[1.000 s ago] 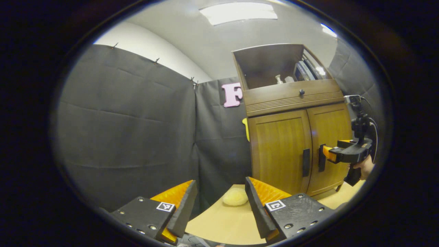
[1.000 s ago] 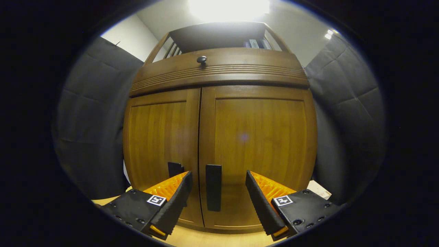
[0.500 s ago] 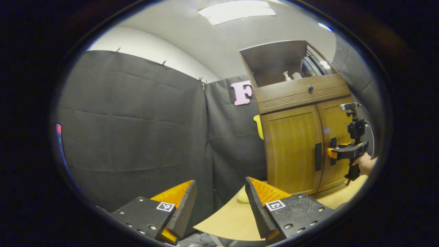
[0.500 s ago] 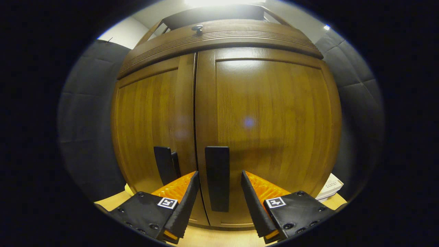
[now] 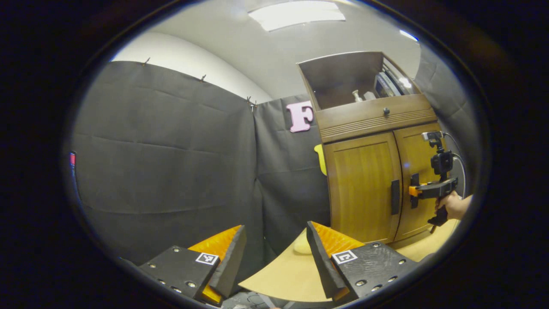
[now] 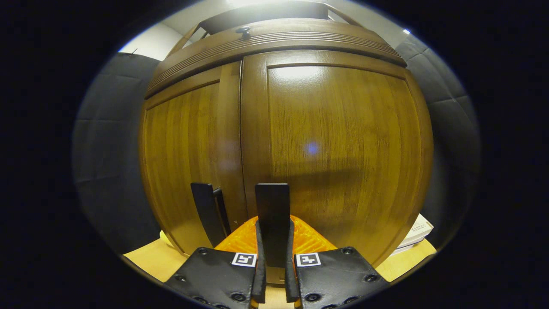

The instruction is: Open the right door of the double-door shoe cabinet with the right hand, and open the left door with the left hand.

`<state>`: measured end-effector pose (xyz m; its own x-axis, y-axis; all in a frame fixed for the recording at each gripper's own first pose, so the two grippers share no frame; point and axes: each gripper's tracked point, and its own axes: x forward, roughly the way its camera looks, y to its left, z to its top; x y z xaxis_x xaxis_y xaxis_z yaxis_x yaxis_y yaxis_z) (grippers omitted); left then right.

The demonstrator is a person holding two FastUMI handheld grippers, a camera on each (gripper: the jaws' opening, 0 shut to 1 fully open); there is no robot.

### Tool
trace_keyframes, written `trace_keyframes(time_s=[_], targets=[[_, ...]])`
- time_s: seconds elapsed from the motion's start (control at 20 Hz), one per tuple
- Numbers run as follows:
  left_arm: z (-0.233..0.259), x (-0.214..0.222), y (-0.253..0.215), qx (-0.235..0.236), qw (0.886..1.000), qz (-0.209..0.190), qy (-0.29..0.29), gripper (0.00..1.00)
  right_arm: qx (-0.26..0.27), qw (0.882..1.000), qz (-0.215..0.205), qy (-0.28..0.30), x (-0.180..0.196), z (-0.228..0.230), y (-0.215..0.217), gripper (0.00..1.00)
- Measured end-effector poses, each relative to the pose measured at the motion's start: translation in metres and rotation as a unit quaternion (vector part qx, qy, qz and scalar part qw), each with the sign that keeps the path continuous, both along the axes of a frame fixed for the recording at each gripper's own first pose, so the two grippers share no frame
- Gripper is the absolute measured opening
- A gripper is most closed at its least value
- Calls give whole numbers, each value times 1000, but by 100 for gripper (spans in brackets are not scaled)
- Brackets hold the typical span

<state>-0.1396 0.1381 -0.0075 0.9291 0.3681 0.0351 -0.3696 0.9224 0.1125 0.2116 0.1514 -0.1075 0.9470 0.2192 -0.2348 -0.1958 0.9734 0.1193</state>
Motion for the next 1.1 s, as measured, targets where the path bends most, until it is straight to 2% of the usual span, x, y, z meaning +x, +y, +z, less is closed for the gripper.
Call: trace_keyframes(time_s=[0.05, 0.15, 0.2, 0.3, 0.4, 0.45, 0.55, 0.6, 0.65, 0.7, 1.1], targets=[[0, 1, 0, -1, 1000, -6, -2, 80, 2, 1000, 3, 1, -5, 1, -1, 16], [1, 3, -1, 0, 1000, -19, -6, 82, 4, 1000, 10, -1, -17, 2, -3, 19], [1, 5, -2, 0, 1000, -26, -6, 80, 4, 1000, 15, -1, -20, 3, -4, 16], [1, 8, -4, -2, 999, -41, -9, 80, 8, 1000, 23, 3, -30, 4, -6, 16], [-1, 19, -25, -7, 998, -59, -11, 82, 12, 999, 29, 4, -41, 6, -10, 19], [-1, 27, -36, -8, 998, -66, -13, 82, 14, 999, 31, 4, -48, 7, -12, 17], [0, 35, -42, -12, 996, -82, -17, 82, 14, 999, 36, 3, -60, 9, -17, 19], [1, 40, -45, -14, 996, -90, -19, 80, 13, 999, 39, 3, -66, 10, -20, 16], [1, 47, -49, -16, 995, -98, -21, 80, 12, 999, 39, 3, -71, 11, -23, 19], [2, 51, -56, -18, 994, -106, -21, 81, 13, 999, 40, 3, -75, 11, -26, 16], [6, 80, -102, -26, 986, -163, -26, 80, 15, 999, 43, 5, -109, 15, -51, 16]])
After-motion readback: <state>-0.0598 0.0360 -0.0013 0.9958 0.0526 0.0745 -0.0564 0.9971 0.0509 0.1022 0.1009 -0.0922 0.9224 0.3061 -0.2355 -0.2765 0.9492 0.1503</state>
